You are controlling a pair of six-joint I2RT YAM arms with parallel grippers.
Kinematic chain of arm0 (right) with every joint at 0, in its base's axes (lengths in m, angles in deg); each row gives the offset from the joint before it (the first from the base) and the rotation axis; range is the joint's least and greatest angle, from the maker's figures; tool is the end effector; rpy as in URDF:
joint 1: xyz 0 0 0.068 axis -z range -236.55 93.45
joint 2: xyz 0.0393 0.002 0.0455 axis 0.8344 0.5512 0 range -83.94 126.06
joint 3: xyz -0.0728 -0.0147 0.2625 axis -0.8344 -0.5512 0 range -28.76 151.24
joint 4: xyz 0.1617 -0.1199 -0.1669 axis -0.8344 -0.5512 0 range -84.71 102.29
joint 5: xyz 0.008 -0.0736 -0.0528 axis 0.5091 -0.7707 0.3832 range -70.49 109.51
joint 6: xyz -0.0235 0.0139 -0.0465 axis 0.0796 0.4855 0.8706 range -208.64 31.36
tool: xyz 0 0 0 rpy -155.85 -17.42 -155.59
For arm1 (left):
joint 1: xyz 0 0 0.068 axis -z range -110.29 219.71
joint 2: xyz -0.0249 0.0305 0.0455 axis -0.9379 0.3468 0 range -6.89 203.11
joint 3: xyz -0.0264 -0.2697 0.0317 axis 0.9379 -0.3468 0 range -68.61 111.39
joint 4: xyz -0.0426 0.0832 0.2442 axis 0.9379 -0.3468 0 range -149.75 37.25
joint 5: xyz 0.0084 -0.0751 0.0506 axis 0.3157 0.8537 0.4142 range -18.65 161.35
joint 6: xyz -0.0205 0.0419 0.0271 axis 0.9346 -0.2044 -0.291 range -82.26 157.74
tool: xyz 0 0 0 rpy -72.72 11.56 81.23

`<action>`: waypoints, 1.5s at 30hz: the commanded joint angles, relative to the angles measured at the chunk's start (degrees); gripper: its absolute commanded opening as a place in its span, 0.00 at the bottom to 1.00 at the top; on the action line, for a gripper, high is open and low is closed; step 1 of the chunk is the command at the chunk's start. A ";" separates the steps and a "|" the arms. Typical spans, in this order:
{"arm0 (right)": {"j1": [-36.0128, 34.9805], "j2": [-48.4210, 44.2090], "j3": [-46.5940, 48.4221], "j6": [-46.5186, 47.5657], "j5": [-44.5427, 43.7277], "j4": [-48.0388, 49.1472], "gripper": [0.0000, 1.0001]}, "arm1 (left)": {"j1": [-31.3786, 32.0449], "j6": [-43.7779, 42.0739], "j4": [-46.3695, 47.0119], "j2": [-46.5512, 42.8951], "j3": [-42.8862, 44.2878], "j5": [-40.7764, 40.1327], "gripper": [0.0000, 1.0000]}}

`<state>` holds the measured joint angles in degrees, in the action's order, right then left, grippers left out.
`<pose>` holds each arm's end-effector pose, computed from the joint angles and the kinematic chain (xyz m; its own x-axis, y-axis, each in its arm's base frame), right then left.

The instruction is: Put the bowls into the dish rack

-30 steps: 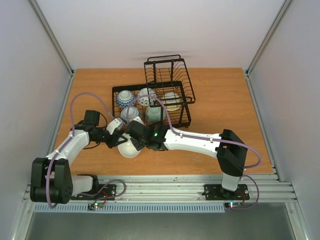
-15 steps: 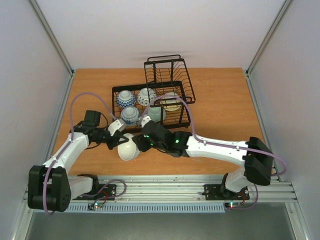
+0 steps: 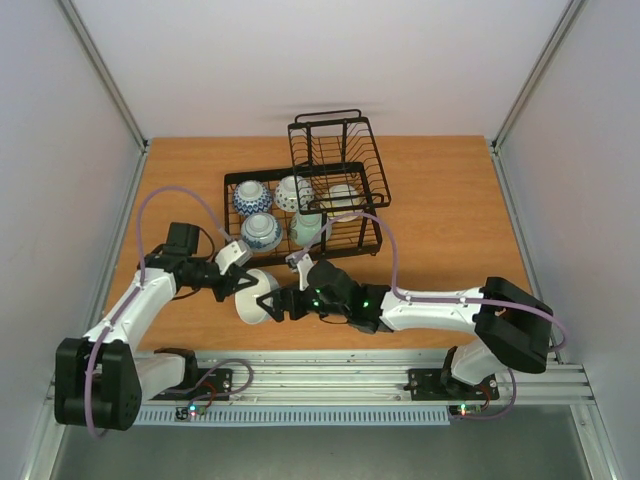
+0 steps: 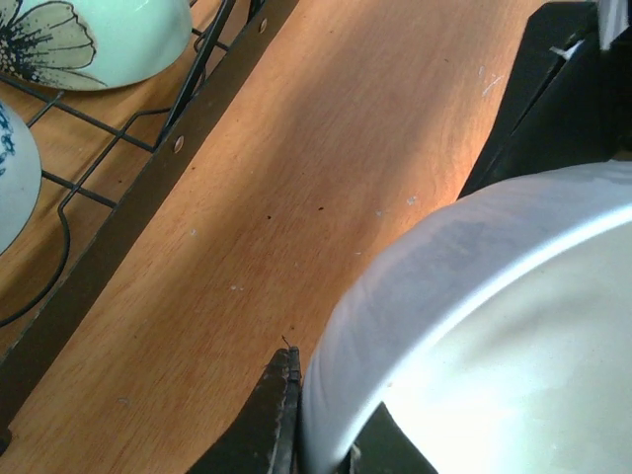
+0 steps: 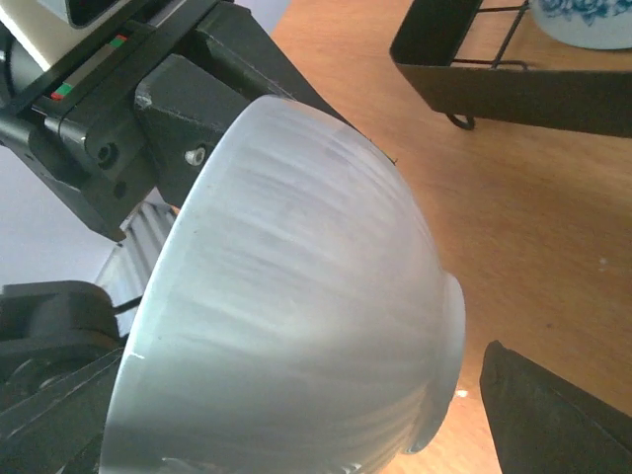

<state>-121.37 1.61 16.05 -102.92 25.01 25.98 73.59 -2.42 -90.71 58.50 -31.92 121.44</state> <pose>0.1339 0.2927 0.2125 -0.4187 -0.3134 -0.8524 -0.8605 0.4370 0.2619 0.1899 -0.0402 0.1995 -0.4765 0.4471 -0.7570 0.8557 0.4334 -0.2827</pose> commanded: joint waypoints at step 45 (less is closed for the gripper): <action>-6.93 -6.40 9.84 16.85 -20.93 -21.41 0.01 | -0.55 13.86 17.85 -3.25 -3.86 -12.09 0.63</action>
<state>-126.81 -2.60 18.92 -95.84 12.29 14.05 73.81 4.71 -83.67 57.45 -33.49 118.81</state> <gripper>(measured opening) 0.710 0.614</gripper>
